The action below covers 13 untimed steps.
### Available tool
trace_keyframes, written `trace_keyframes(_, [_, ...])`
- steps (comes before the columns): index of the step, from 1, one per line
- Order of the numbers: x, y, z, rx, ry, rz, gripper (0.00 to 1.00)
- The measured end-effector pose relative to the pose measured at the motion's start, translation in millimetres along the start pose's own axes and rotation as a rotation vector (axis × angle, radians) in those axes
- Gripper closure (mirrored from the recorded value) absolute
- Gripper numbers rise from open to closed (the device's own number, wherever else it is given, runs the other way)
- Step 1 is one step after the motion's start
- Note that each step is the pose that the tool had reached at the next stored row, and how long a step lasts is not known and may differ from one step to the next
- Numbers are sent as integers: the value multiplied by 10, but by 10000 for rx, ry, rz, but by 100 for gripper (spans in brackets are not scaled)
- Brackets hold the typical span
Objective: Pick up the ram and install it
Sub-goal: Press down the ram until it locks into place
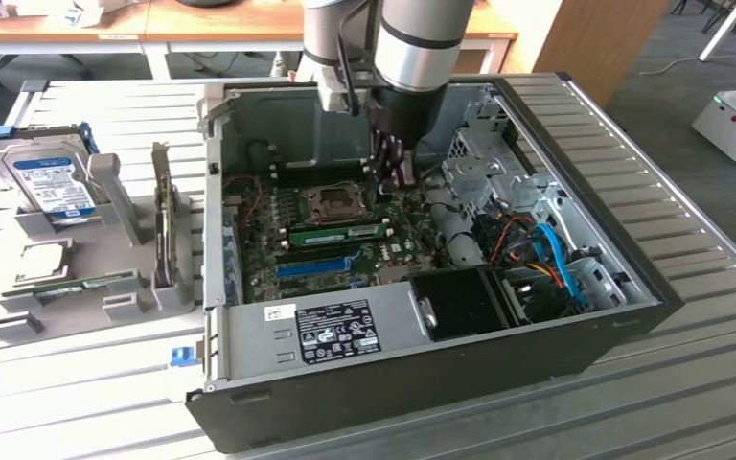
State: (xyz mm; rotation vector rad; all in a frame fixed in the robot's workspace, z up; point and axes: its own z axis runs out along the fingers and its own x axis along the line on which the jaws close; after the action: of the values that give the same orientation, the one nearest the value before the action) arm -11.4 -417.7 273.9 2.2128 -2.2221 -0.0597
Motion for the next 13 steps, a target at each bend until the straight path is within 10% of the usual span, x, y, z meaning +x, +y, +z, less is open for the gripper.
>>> trace_keyframes(13, [4, -4, 151, 0, 0, 9, 89])
